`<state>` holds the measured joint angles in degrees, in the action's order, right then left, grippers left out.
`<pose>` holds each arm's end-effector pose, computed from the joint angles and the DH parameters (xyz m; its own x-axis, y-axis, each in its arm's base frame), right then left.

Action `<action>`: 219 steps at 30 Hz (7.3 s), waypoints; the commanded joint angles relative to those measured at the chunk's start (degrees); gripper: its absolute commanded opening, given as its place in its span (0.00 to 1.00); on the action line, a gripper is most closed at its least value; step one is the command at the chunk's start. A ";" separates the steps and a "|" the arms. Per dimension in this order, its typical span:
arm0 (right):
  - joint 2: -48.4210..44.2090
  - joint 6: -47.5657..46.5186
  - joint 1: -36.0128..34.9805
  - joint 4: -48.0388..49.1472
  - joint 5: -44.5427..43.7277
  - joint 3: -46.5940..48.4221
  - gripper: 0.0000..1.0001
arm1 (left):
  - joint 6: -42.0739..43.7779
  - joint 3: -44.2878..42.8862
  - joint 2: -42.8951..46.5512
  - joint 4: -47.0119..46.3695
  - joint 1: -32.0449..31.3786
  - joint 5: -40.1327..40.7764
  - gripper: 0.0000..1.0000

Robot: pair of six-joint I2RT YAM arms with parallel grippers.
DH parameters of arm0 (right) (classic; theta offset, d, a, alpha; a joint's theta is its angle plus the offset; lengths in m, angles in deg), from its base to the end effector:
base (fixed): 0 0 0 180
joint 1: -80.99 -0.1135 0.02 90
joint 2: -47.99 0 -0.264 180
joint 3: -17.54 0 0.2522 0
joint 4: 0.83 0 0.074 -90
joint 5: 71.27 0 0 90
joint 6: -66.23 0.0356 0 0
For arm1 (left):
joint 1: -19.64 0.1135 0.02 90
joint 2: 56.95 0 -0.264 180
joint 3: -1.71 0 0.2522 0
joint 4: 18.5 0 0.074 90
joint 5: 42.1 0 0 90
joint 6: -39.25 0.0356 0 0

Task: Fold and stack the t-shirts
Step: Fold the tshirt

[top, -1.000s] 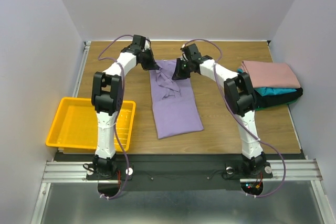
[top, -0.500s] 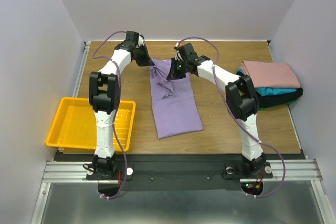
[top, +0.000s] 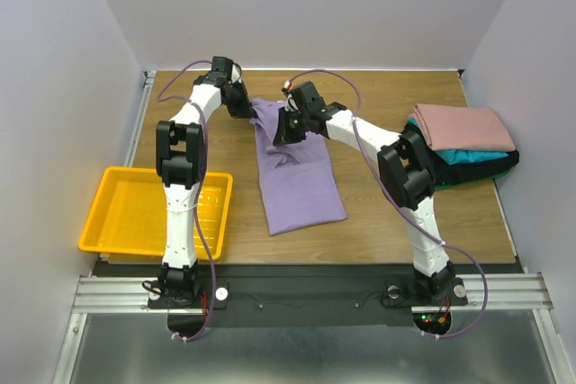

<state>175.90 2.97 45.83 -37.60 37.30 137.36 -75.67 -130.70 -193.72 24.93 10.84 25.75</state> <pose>0.4090 0.3020 0.2103 -0.8437 -0.0726 -0.5320 -0.3928 0.7588 0.5195 0.5273 -0.0952 0.1959 -0.8290 -0.2666 -0.4916 0.0471 0.8427 -0.5363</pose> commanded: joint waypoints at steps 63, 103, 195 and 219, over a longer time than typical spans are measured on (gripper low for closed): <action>3.31 4.98 7.91 0.24 -14.17 -3.03 1.00 | 4.19 -14.07 -12.64 -5.41 -1.22 -8.61 0.00; -51.26 10.52 -4.11 -0.55 -3.11 -55.51 1.00 | -19.09 74.65 73.52 -14.03 -21.32 11.60 0.99; -61.37 16.23 -8.17 -2.47 -11.80 -61.32 0.01 | -22.88 87.10 80.33 -5.68 -31.37 9.15 0.00; -50.24 6.05 -5.28 -10.57 -43.08 -30.76 0.00 | -14.54 64.16 69.63 -15.16 -20.31 2.55 0.00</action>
<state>123.88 11.99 39.27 -50.16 1.91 100.46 -92.09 -63.62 -123.21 13.96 -12.89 28.19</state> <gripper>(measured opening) 0.024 0.025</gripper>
